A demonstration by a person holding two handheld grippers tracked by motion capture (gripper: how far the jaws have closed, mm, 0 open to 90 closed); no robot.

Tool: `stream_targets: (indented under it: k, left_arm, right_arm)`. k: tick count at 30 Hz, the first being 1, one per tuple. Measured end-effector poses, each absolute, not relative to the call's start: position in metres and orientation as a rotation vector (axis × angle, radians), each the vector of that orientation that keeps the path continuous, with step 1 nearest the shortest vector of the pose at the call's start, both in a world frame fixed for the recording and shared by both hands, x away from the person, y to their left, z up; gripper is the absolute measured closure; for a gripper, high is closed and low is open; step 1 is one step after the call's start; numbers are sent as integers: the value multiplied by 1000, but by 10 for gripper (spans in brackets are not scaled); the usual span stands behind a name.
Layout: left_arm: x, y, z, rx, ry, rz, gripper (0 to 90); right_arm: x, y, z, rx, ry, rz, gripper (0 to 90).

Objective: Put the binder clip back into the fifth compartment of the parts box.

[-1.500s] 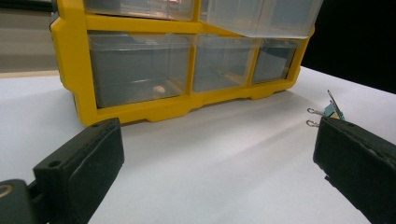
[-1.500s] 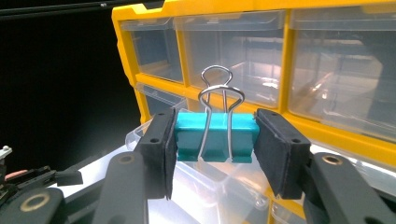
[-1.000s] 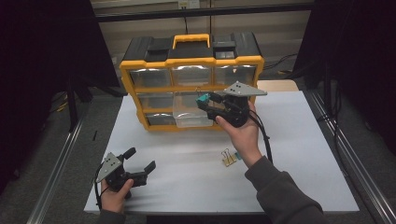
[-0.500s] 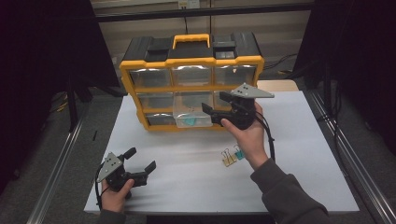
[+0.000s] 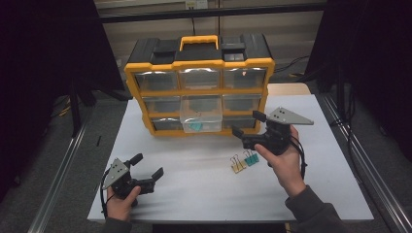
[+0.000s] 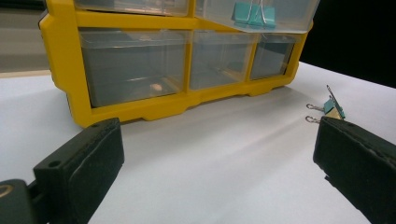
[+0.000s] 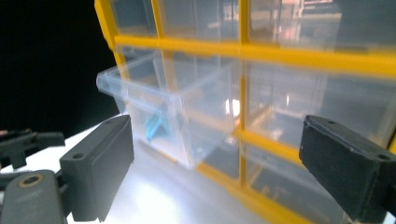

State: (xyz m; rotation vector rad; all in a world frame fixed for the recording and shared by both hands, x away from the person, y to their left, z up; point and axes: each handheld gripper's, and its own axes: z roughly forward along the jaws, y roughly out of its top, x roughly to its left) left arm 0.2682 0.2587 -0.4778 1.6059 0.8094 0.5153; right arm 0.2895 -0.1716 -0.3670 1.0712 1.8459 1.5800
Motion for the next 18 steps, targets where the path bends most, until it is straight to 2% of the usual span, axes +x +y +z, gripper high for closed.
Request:
stream_targets:
  k: [9,18]
  left_arm:
    - [268,258,-478,1601,812,515,19]
    - [268,258,-478,1606,809,515,19]
  right_arm:
    - [282,-183,-401,1129,1854,1560,37]
    - [279,-191,-425,1176,1896,1491,41]
